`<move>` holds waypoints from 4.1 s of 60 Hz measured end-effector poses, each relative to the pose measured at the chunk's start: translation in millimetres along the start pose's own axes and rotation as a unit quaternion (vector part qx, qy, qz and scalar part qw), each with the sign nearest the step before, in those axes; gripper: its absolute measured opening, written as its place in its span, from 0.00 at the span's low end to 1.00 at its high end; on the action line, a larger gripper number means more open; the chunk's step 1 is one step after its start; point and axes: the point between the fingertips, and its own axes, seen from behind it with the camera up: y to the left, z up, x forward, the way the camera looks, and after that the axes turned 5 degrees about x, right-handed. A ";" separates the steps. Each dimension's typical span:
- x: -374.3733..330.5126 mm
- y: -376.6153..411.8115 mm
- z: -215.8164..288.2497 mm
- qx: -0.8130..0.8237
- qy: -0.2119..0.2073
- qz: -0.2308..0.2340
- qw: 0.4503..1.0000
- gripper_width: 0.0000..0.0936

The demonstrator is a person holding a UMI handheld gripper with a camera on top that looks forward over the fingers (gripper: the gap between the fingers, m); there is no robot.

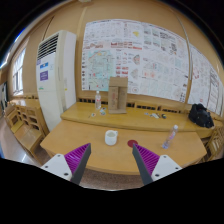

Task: Pour water

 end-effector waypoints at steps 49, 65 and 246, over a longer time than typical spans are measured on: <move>244.6 -413.9 -152.7 0.018 0.017 -0.112 0.993 0.91; 379.6 -493.2 -97.7 0.040 -0.040 -0.103 0.993 0.91; 483.8 -182.6 -57.9 -0.007 -0.074 0.057 0.996 0.37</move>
